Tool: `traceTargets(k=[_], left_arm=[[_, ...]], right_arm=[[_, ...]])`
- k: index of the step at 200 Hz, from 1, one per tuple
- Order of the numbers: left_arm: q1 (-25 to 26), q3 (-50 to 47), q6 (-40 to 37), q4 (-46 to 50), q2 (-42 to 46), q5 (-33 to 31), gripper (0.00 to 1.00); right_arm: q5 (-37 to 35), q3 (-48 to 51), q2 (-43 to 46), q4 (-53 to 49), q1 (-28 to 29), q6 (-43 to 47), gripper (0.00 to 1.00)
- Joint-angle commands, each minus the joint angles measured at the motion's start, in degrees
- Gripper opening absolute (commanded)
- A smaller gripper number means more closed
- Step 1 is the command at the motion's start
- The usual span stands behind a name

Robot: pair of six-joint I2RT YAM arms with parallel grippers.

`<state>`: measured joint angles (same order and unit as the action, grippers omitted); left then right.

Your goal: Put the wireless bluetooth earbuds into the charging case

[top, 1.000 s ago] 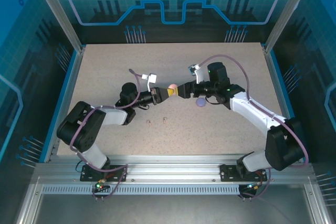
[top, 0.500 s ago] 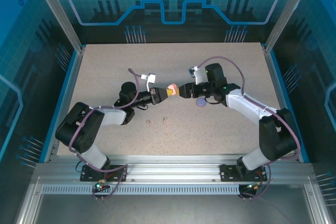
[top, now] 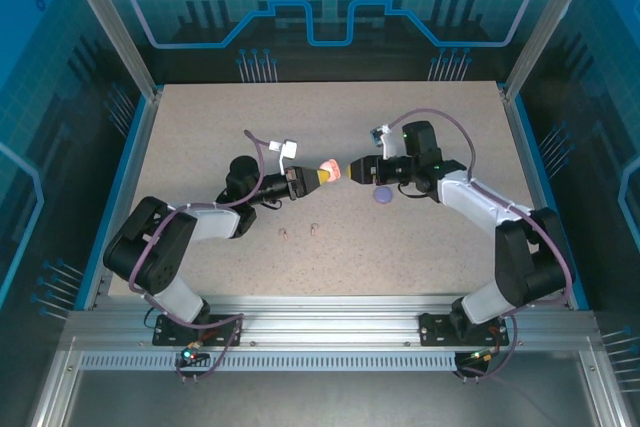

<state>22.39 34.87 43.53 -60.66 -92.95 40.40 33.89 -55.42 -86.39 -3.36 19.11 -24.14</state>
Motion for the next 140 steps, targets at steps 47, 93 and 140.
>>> traceTargets(k=[47, 93, 140], left_arm=[[0.02, 1.14, -1.07, -1.41, 1.44, 1.42, 0.0], [0.02, 1.43, -1.13, -1.16, 1.62, 1.43, 0.0], [0.02, 1.6, -0.83, -1.54, 1.32, 1.7, 0.0]], right_arm=[[2.48, -1.82, 1.39, -0.53, 3.81, 1.47, 0.49], [0.94, -3.06, -1.3, 0.01, 4.79, 0.73, 0.45], [-0.32, -4.3, -3.16, 0.5, 4.91, -0.2, 0.39]])
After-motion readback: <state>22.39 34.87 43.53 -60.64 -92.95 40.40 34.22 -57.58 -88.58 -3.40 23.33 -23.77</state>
